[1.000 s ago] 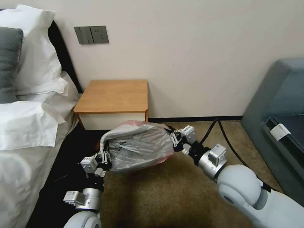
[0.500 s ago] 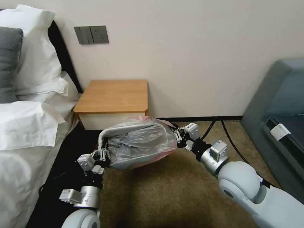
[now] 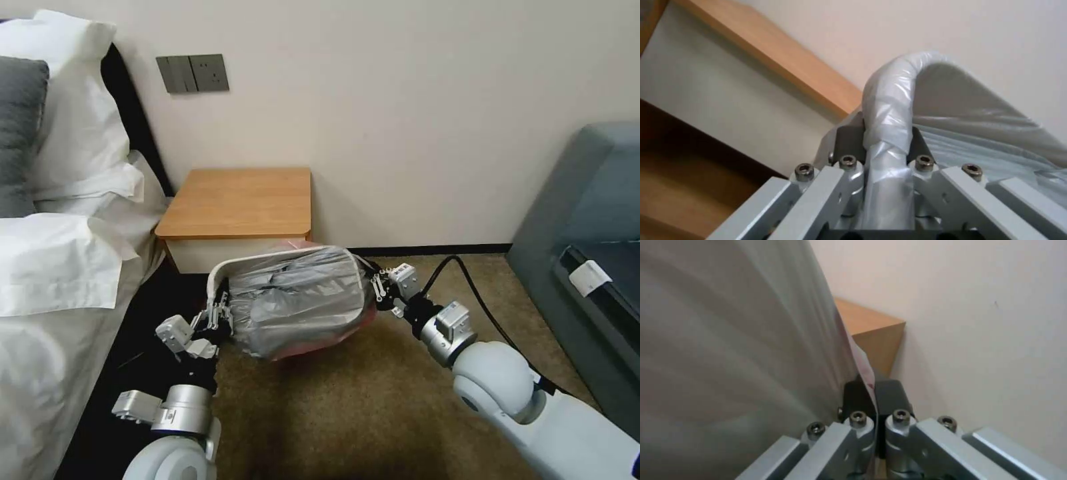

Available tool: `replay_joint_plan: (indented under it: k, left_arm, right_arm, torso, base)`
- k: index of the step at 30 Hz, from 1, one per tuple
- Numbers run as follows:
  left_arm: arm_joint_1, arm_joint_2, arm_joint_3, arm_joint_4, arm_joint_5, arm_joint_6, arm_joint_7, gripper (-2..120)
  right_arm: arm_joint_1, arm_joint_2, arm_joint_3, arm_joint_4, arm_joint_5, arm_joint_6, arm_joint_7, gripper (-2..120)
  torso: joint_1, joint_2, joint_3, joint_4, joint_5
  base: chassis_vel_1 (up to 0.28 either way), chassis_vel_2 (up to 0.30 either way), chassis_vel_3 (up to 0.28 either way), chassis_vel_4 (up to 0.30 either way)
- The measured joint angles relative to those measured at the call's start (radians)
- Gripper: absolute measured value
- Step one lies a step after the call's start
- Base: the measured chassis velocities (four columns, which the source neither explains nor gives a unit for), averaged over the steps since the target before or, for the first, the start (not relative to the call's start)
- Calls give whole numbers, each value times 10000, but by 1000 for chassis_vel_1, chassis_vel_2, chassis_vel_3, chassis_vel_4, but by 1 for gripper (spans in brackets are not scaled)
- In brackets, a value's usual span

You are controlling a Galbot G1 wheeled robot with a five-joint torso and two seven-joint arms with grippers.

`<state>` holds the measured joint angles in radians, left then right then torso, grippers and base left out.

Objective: Pick up the garbage bag from the table and place it over the trash can.

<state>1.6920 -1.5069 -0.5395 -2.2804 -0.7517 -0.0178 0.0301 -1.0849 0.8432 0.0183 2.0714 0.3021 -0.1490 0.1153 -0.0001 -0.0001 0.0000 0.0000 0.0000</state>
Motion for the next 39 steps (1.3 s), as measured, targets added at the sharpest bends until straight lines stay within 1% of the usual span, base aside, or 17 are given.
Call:
replay_joint_plan:
  k: [9, 14, 19, 24, 28, 29, 32, 33, 34, 36, 37, 39]
  left_arm:
    - [162, -122, 52, -444, -333, 247, -63, 9]
    - [168, -175, 91, -555, -380, 299, -71, 9]
    - [219, -212, 115, -768, -563, 458, -72, 9]
    - [223, -228, 123, -780, -582, 481, -58, 9]
    - [163, -239, 102, -730, -529, 480, -60, 9]
    - [124, -232, 62, -664, -445, 457, -79, 9]
    - [80, -212, 6, -576, -337, 403, -105, 9]
    - [28, -183, -87, -476, -228, 351, -169, 9]
    - [-12, -165, -185, -402, -152, 347, -279, 9]
    - [-110, -137, -334, -259, -93, 331, -445, 7]
    - [-110, -137, -334, -259, -93, 331, -445, 7]
    - [-203, -52, -438, -118, -86, 331, -556, 7]
  right_arm:
    - [64, 291, -17, -559, -631, 356, -7, 0]
    - [100, 395, -18, -791, -879, 508, -7, 0]
    - [294, 560, -52, -1464, -1240, 790, -5, 0]
    - [430, 674, -126, -1809, -1359, 851, 21, 0]
    - [426, 727, -148, -1824, -1456, 856, 80, 0]
    - [374, 727, -141, -1757, -1482, 887, 101, 6]
    - [302, 720, -114, -1652, -1521, 917, 113, 9]
    - [153, 648, -33, -1414, -1630, 936, 120, 17]
    - [15, 558, 38, -1235, -1730, 929, 112, 22]
    - [-232, 385, 200, -921, -1869, 872, 22, 30]
    - [-232, 385, 200, -921, -1869, 872, 22, 30]
    - [-502, 200, 415, -594, -1942, 825, -57, 40]
  torso:
    - [0, 1, 0, 0, 0]
    - [0, 0, 0, 0, 0]
    - [1, 0, 0, 0, 0]
    - [0, 1, 0, 0, 0]
    - [0, 1, 0, 1, 0]
    - [1, 0, 0, 1, 0]
    - [0, 0, 0, 0, 0]
    - [0, 0, 0, 1, -1]
    - [0, 0, 0, 1, -1]
    - [0, 1, 0, 1, -1]
    - [0, 1, 0, 1, -1]
    - [0, 0, 0, 0, -1]
  base:
    - [0, 0, 0, 0]
    - [0, 0, 0, 0]
    - [0, 0, 0, 0]
    - [0, 0, 0, 0]
    - [0, 0, 0, 0]
    - [0, 0, 0, 0]
    - [0, 0, 0, 0]
    - [0, 0, 0, 0]
    - [0, 0, 0, 0]
    - [0, 0, 0, 0]
    - [0, 0, 0, 0]
    - [0, 0, 0, 0]
